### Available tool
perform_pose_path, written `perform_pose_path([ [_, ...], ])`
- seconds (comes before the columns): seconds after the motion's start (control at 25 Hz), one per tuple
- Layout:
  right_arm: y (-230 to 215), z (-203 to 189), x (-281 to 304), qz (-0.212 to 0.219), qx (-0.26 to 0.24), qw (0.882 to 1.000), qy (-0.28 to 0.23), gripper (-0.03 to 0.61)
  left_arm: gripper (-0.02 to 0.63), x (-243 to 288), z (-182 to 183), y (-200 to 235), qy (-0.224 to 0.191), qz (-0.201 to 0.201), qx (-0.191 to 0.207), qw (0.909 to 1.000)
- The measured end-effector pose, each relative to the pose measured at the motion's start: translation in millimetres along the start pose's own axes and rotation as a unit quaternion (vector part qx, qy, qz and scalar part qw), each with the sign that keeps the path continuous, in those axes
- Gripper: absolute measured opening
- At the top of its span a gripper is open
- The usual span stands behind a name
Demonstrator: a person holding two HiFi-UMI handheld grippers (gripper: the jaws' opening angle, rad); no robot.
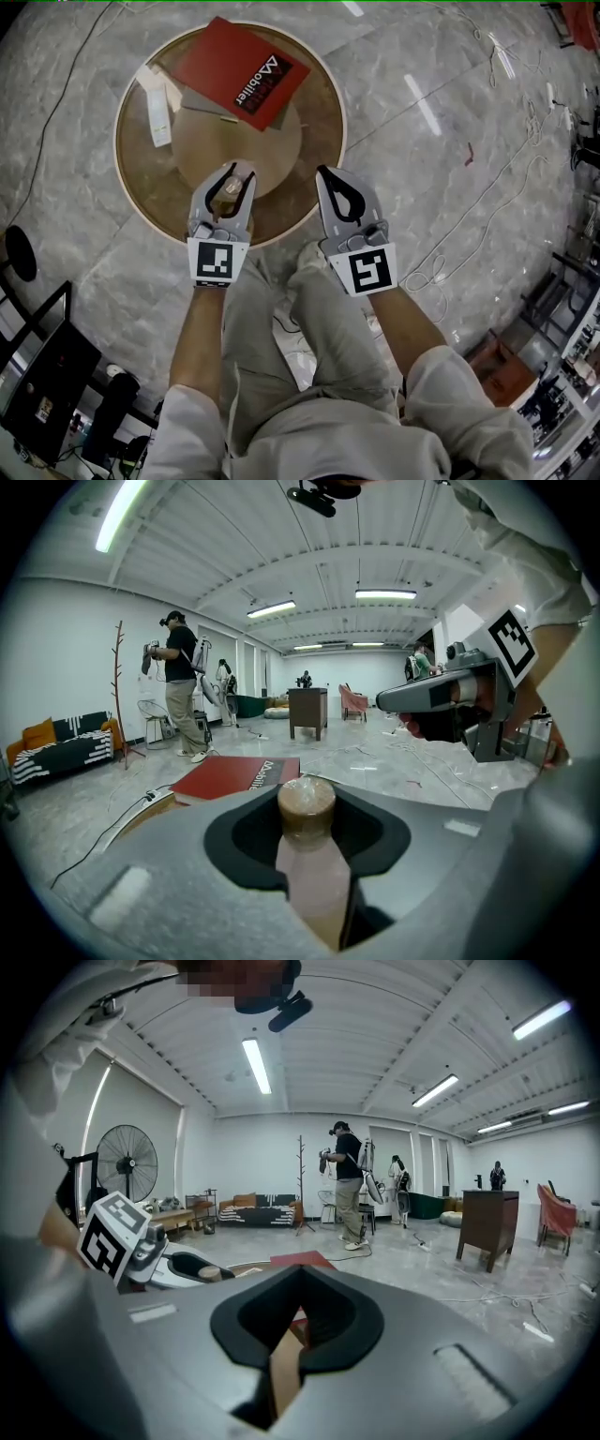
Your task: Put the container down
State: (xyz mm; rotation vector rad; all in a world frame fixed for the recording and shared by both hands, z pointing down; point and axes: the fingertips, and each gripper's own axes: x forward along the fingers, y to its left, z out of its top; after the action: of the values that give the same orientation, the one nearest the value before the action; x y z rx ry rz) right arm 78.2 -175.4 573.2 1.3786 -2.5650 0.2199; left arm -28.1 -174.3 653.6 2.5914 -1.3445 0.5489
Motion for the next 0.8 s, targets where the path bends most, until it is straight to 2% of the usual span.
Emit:
perform_pose_path([
  [0.36, -1.4, -52.9, 8.5, 0.000, 0.000, 1.000, 0.015, 0.002, 0.129, 31.1, -51.0, -17.7, -0.001, -0.016, -0.002, 0.9999],
  [0.8, -5.8, -77.7, 15.2, -0.003, 0.005, 1.000, 0.015, 0.002, 0.127, 49.5, -72.4, -23.7, -0.009, -0.025, -0.001, 0.9996],
])
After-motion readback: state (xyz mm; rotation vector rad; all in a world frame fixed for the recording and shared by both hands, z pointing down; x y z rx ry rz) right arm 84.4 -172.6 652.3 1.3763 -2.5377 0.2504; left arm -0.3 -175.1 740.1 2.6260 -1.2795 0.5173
